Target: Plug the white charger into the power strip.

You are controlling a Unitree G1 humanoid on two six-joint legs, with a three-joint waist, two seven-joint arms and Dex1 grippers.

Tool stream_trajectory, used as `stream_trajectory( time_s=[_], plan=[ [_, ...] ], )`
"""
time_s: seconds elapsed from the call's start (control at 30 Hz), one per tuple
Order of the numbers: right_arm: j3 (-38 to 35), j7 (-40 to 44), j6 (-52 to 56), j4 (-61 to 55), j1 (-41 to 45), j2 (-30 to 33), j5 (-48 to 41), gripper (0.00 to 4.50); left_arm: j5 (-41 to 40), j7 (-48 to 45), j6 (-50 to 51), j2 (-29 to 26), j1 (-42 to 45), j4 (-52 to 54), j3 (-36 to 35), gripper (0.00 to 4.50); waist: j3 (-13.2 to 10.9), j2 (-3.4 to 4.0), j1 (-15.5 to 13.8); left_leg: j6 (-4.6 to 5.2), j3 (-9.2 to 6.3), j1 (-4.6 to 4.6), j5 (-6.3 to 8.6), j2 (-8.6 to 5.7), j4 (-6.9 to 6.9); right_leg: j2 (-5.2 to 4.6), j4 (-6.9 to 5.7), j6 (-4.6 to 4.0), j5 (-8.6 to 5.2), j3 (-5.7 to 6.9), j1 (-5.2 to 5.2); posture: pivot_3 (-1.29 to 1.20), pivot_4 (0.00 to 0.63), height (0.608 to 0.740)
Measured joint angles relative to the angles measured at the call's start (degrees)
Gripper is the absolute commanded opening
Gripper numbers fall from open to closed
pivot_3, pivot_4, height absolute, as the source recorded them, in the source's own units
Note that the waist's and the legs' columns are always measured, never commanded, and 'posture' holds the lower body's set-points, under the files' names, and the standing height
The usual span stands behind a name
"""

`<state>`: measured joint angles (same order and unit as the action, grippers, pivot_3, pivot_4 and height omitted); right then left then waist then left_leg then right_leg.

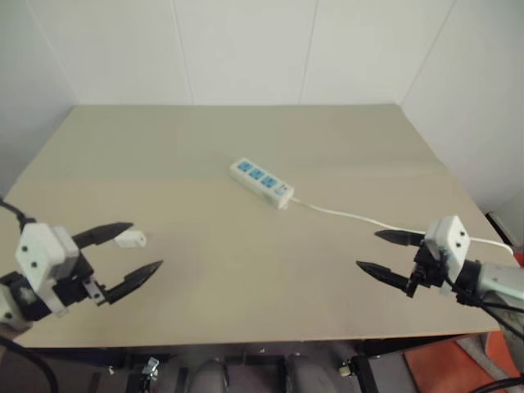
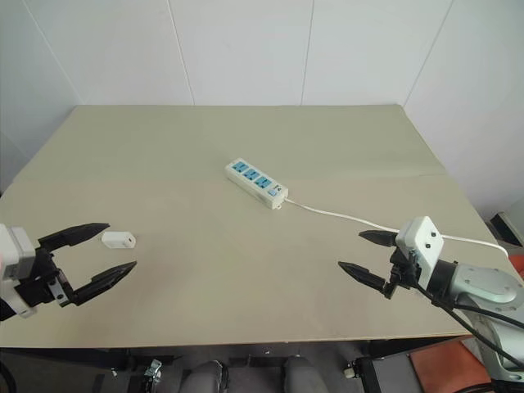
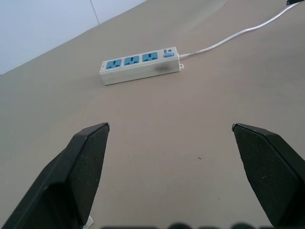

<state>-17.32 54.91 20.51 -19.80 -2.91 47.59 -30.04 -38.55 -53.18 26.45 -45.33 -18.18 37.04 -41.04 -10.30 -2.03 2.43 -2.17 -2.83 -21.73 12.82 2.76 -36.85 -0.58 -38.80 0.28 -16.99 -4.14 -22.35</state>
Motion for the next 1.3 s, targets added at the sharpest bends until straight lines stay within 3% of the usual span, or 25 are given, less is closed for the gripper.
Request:
stream_trajectory(
  time_s=[0.5, 0.67, 0.8, 0.93, 1.03, 1.2, 1.3],
  plan=[
    [0.4, -0.3, 0.0, 0.0, 0.3, 0.1, 0.1, 4.49, 0.1, 0.2, 0.0, -0.3, 0.0, -0.1, 0.6, 4.5, 0.0, 0.0, 0.0, 0.0, 0.0, 0.0, 0.0, 0.0, 0.0, 0.0, 0.0, 0.0, 0.0, 0.0, 0.0, 0.0, 0.15, 0.74],
    [5.5, -3.0, -0.8, 2.7, 7.9, -3.8, 3.7, 4.49, 0.1, 0.1, -0.1, -0.3, 0.5, -0.4, 1.5, 4.5, 0.0, -0.04, 0.4, 0.0, 0.03, 0.08, 0.0, 0.05, 0.01, 0.05, 0.0, 0.0, 0.01, -0.04, 0.01, 0.0, 0.15, 0.74],
    [15.4, -8.2, -3.3, 15.0, 22.0, -12.7, 11.7, 4.49, 0.2, 0.0, -0.3, -0.6, 2.2, -1.0, 3.3, 4.5, -0.1, -0.02, 1.0, -0.01, 0.04, 0.16, -0.01, 0.04, 0.01, 0.07, -0.06, -0.02, 0.04, -0.07, 0.0, 0.0, 0.15, 0.74],
    [20.3, -12.5, -6.6, 33.7, 34.9, -20.7, 18.0, 4.49, 0.2, 0.0, -0.4, -0.9, 3.5, -1.6, 5.0, 4.5, -0.1, 0.02, 1.1, -0.01, 0.03, -0.24, 0.0, 0.03, 0.02, 0.05, -0.05, -0.49, 0.31, -0.05, -0.34, 0.0, 0.15, 0.74],
    [22.6, -13.7, -9.9, 45.5, 42.2, -24.0, 21.4, 4.49, 0.2, 0.0, -0.4, -0.9, 3.8, -1.7, 5.2, 4.5, -0.1, 0.03, 0.9, -0.03, 0.02, -0.72, 0.01, -0.01, 0.03, -0.02, -0.11, -0.51, 0.36, -0.01, -0.85, 0.0, 0.15, 0.74],
    [24.5, -13.8, -13.0, 63.7, 50.5, -27.3, 25.7, 4.49, 0.3, 0.2, -0.4, -0.9, 3.7, -1.6, 5.4, 4.5, -0.1, 0.05, 0.9, -0.05, 0.02, -0.77, 0.02, -0.04, 0.03, -0.11, -0.1, -0.52, 0.38, -0.01, -0.9, 0.0, 0.15, 0.74],
    [24.7, -13.8, -15.3, 70.4, 54.4, -28.2, 27.3, 3.91, 0.4, 0.4, -0.4, -0.9, 3.9, -1.6, 5.7, 4.5, -0.1, 0.05, 1.2, -0.05, 0.01, -0.53, 0.02, -0.04, 0.03, -0.1, -0.13, -0.51, 0.4, 0.0, -0.69, 0.0, 0.15, 0.74]
  ],
)
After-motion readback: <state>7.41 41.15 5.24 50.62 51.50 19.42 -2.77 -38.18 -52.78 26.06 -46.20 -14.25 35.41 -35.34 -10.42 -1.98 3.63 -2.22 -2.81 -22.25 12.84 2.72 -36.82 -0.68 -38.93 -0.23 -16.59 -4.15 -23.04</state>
